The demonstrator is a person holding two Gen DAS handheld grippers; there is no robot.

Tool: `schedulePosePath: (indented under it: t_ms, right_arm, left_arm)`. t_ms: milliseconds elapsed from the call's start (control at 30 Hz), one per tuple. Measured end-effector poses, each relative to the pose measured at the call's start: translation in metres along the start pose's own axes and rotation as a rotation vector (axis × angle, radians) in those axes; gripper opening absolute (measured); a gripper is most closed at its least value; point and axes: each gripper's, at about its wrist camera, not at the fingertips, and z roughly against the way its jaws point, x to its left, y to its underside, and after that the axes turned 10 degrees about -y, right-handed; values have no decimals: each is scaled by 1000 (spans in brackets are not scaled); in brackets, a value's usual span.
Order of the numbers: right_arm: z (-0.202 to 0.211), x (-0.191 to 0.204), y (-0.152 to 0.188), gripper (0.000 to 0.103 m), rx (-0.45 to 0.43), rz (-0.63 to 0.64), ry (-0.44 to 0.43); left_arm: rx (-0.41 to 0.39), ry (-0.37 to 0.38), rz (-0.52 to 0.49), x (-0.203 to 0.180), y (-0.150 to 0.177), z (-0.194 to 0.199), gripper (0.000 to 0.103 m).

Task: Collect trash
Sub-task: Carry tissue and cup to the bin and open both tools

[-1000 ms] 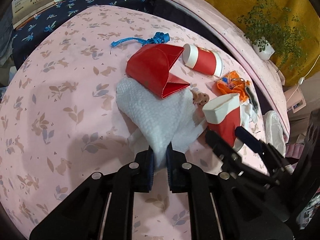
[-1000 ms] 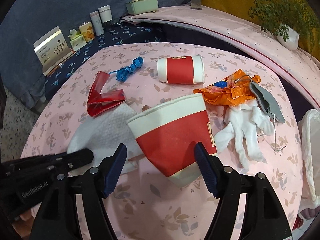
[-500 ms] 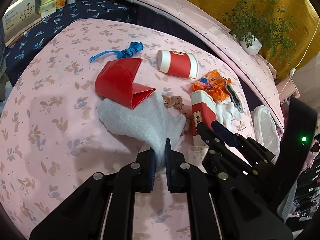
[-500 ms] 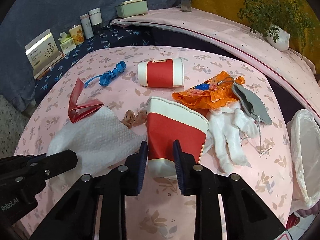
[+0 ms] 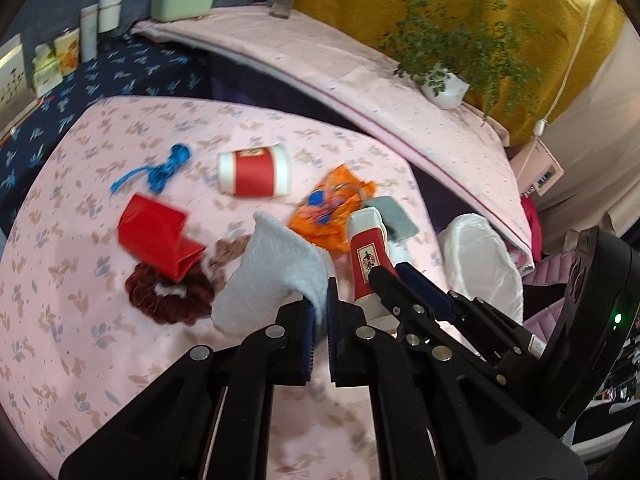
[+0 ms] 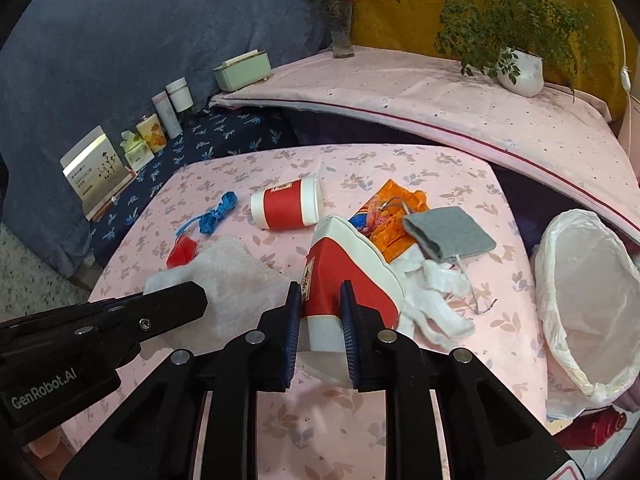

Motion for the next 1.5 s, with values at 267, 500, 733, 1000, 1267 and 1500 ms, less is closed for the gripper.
schedulePosePath:
  t_ms: [267, 500, 733, 1000, 1267, 1500]
  right_arm:
    - [50, -45, -15, 18, -102, -72, 16]
    - [90, -102, -20, 18, -177, -154, 75]
    - [123, -165, -14, 18, -231, -246, 147]
    - [142, -223, 6, 18, -245, -344, 204]
    - [145, -248, 16, 18, -246, -388, 235]
    - [141, -255, 15, 19, -242, -400, 242]
  left_arm:
    - [-45, 54, -97, -71, -21, 13, 5]
    - [-58, 91, -192, -139, -31, 12, 5]
    - [-38, 145, -277, -205, -34, 0, 5]
    - [2, 205, -350, -266, -33, -23, 5]
    - [-20, 203, -382, -294, -29, -33, 32]
    - [-52, 201, -357, -294, -36, -33, 56]
